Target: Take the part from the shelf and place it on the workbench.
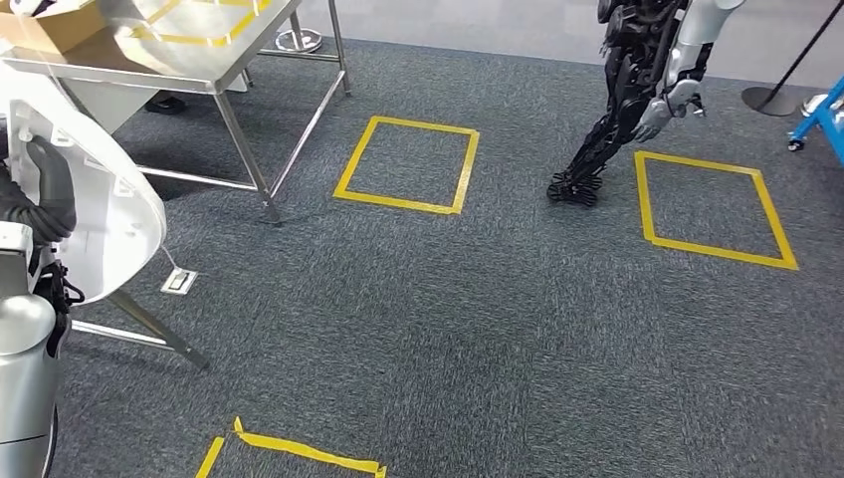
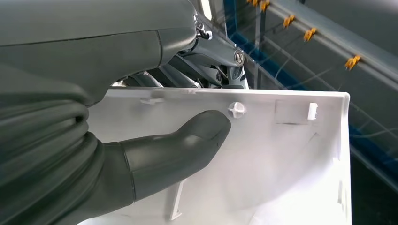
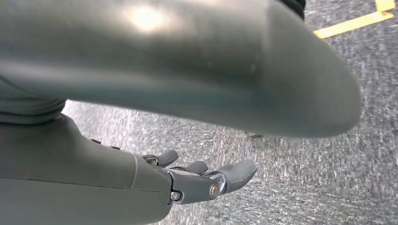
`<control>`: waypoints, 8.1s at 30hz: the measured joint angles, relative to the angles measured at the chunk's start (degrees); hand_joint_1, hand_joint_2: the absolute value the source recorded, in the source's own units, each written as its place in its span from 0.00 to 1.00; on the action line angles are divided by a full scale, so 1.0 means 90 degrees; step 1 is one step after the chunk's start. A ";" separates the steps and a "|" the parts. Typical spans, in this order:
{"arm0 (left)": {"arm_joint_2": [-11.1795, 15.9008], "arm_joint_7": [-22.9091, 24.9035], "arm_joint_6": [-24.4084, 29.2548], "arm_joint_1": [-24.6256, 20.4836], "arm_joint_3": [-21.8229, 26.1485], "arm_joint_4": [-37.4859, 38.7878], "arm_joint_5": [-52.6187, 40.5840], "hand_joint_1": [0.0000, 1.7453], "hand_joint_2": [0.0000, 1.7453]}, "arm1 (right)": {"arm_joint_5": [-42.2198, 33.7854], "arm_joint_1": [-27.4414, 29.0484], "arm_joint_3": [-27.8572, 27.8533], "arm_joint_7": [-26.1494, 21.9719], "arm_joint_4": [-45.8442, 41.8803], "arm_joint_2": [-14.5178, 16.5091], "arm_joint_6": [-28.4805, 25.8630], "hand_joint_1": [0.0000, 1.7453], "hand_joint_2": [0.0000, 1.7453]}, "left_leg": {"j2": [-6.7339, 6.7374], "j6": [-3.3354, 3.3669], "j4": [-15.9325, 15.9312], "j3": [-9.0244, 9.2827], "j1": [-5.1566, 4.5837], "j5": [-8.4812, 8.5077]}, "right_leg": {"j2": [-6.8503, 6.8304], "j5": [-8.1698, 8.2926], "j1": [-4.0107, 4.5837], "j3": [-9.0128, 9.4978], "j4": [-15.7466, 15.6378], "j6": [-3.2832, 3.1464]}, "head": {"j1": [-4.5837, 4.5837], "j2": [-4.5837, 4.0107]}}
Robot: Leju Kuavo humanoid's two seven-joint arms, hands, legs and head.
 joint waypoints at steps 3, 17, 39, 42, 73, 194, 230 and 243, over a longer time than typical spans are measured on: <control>0.0006 0.0029 0.0018 0.0067 -0.0016 -0.0016 -0.0007 1.00 1.00 | 0.0017 0.0027 0.0000 0.0003 0.0001 0.0006 0.0010 0.00 0.00 | 0.0225 -0.0043 0.1051 -0.0428 -0.0002 -0.0448 | -0.0291 -0.0008 0.0020 -0.0018 0.0005 -0.0023 | -0.0015 0.0000; 0.0115 0.0121 0.0077 0.0184 -0.0008 -0.0308 -0.0058 1.00 1.00 | 0.0026 -0.0005 -0.0002 0.0022 0.0000 0.0035 0.0039 0.00 0.00 | 0.0100 0.0331 -0.0707 0.0495 -0.0006 0.0345 | -0.0115 -0.0886 -0.0028 -0.0617 0.1536 0.0338 | 0.0013 0.0000; 0.0178 0.0244 0.0075 0.0319 0.0166 -0.0470 -0.0141 1.00 1.00 | 0.0140 -0.0013 -0.0002 0.0127 -0.0001 0.0054 0.0021 0.00 0.00 | 0.0698 -0.0007 -0.0549 0.0499 -0.0003 0.0244 | -0.0762 -0.0106 0.0033 0.0050 0.0080 0.0089 | -0.0033 0.0000; 0.0180 0.0210 0.0075 0.0313 0.0187 -0.0443 -0.0128 1.00 1.00 | 0.0156 -0.0033 -0.0002 0.0128 -0.0003 0.0050 0.0030 0.00 0.00 | 0.0561 0.0168 -0.0634 0.0513 -0.0015 0.0273 | -0.0942 -0.0144 0.0074 0.0062 0.0111 0.0166 | -0.0015 0.0000; 0.0084 0.0089 0.0053 -0.0008 0.0110 0.0008 -0.0022 1.00 1.00 | 0.0086 -0.0041 -0.0004 0.0198 -0.0005 0.0057 0.0016 0.00 0.00 | 0.0476 0.0198 -0.0650 0.0484 -0.0017 0.0311 | -0.0887 -0.0112 0.0023 0.0040 0.0108 0.0233 | -0.0018 0.0000; -0.0049 0.0811 0.0012 -0.0181 -0.0215 0.0714 -0.0468 1.00 1.00 | -0.0019 0.0049 -0.0305 -0.0094 0.0017 0.0089 0.0109 0.00 0.00 | 0.0232 0.0215 -0.0545 0.0038 -0.0087 0.0559 | 0.0142 -0.0451 0.0040 0.0252 0.0183 0.0087 | -0.0061 0.0000; -0.0966 0.1514 0.1710 -0.2401 -0.1177 0.6422 -0.2888 1.00 1.00 | 0.0332 -0.0043 -0.0238 -0.0008 0.0015 0.0066 0.0060 0.00 0.00 | 0.0202 0.0309 -0.0606 0.0126 -0.0071 0.0583 | 0.0102 -0.0433 0.0065 0.0385 -0.0010 0.0161 | -0.0042 0.0000; -0.1318 0.1926 0.2012 -0.2538 -0.1505 0.6950 -0.3411 1.00 1.00 | 0.0508 -0.0046 -0.0119 -0.0038 0.0008 0.0051 0.0112 0.00 0.00 | 0.0202 0.0306 -0.0611 0.0131 -0.0070 0.0585 | 0.0101 -0.0433 0.0066 0.0385 -0.0010 0.0161 | -0.0043 0.0000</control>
